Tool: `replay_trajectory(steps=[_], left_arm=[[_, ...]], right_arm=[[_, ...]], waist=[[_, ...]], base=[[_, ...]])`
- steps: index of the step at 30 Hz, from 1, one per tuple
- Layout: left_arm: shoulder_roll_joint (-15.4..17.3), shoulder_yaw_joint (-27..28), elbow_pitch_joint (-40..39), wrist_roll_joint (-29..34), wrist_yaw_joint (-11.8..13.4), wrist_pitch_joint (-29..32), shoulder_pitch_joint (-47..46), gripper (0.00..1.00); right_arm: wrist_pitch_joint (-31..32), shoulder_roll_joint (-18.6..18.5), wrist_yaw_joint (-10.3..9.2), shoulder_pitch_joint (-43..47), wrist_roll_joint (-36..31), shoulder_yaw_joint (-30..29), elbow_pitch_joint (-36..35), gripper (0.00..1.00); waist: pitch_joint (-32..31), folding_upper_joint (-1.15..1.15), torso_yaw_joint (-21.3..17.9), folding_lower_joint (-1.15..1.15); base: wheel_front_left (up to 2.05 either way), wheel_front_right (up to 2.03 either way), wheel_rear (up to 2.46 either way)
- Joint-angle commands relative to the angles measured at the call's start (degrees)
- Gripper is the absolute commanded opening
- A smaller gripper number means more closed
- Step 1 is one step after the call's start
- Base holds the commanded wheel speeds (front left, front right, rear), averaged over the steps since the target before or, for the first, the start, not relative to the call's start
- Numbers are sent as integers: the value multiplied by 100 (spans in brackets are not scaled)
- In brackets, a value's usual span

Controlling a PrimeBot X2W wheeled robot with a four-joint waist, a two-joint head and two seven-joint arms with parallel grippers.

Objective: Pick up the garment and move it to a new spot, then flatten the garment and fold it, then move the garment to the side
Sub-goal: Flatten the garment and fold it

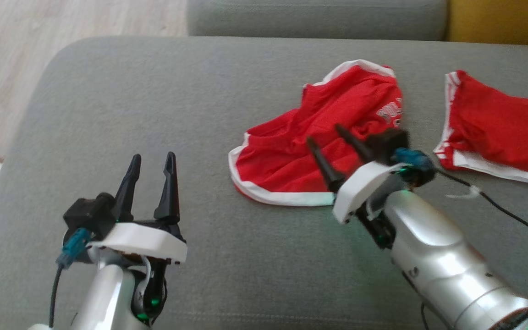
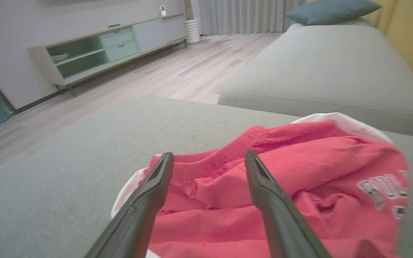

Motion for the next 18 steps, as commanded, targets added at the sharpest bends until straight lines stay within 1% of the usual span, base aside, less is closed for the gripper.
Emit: replay_trajectory(steps=[1,2,4,7,10,14,16,18], left_arm=[[50,215,-221,31,-21,-70,-113,100],[50,260,-246,44,-23,-70,-95,100],[50,307,-279,48,-23,-70,-81,100],[50,375,-336,49,-34,-70,-61,100],[50,416,-372,53,-44,-70,-37,100],[50,424,-416,24,-83,-70,6,100],[50,418,-426,30,-96,-70,39,100],[50,398,-417,39,-117,-70,63,100]], right_arm=[[-89,109,19,11,-67,-83,-121,100],[-132,72,19,153,-128,-512,-157,100],[-147,6,19,316,-228,-1056,-365,100],[-150,-32,19,778,-529,-1937,-986,100],[-152,13,19,1394,-888,-2621,-1640,100],[-152,93,19,2151,-1210,-3136,-2302,100],[-152,109,19,2414,-1309,-3243,-2503,100],[-153,113,19,2597,-1232,-3199,-2660,100]], waist=[[-75,0,-116,0],[-107,0,-215,0],[-114,0,-313,0],[-109,0,-444,0],[-100,0,-537,0],[-81,0,-635,0],[-68,0,-681,0],[-57,0,-710,0]], base=[[0,0,0],[0,0,0],[0,0,0],[0,0,0],[0,0,0],[0,0,0],[0,0,0],[0,0,0]])
